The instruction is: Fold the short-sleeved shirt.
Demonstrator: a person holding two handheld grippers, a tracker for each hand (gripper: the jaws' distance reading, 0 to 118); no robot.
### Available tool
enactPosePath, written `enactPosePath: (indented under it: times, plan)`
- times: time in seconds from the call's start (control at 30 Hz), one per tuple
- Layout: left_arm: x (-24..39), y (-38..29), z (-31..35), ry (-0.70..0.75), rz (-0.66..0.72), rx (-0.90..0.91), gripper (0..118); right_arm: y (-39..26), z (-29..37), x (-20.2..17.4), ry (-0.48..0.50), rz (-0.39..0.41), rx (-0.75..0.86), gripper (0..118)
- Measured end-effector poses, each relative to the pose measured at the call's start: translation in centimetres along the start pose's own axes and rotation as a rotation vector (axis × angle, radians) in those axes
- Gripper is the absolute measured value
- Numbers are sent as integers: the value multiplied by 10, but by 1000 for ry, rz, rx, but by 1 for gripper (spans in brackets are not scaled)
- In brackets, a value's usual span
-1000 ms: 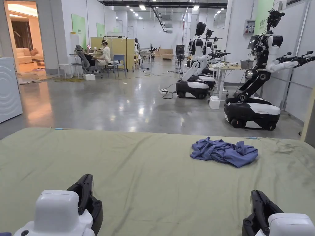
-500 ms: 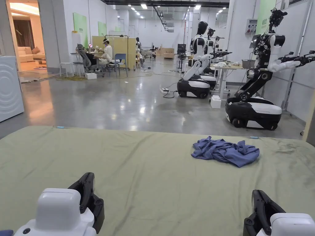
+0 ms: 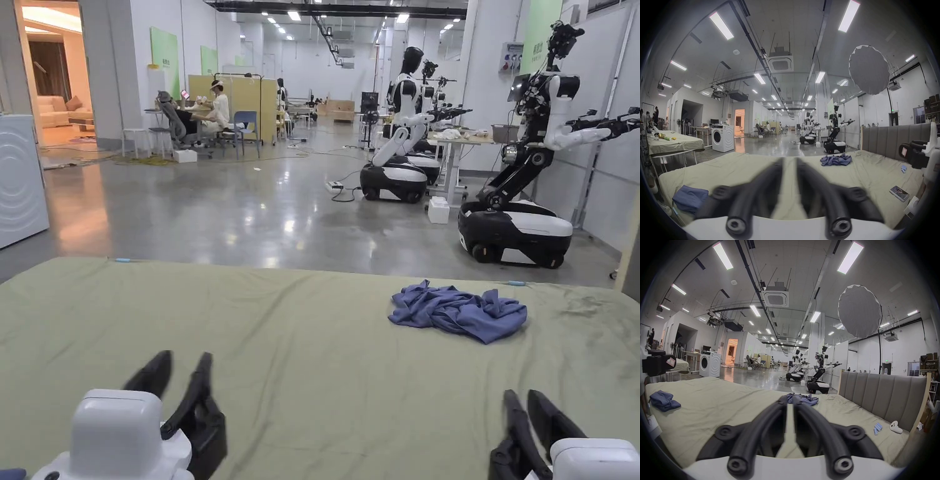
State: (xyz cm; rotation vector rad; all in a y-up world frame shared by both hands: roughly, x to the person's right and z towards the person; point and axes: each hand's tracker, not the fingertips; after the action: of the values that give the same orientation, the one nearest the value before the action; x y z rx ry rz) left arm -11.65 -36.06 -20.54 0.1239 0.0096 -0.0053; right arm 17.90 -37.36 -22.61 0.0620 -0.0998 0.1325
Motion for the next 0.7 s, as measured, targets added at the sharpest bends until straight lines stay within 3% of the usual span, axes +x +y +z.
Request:
enactPosePath:
  times: [0.03, 0.07, 0.1, 0.13, 0.33, 0.7]
  plan:
    - [1, 0, 0, 9, 3, 2, 88, 0, 0, 0, 2, -3, -6, 55]
    - [1, 1, -1, 11, 6, -1, 118, 0, -2, 0, 3, -5, -13, 113]
    - [-4, -1, 3, -13, 9, 65, 118, -5, 2, -1, -2, -5, -36, 118]
    - [-9, 3, 4, -7, 11, 34, 118, 0, 5, -3, -12, 12, 53, 118]
    - [-2, 4, 6, 7, 10, 36, 118, -4, -1, -2, -10, 43, 13, 118]
    - [1, 3, 5, 17, -6, 28, 118, 3, 4, -2, -19, 24, 21, 118]
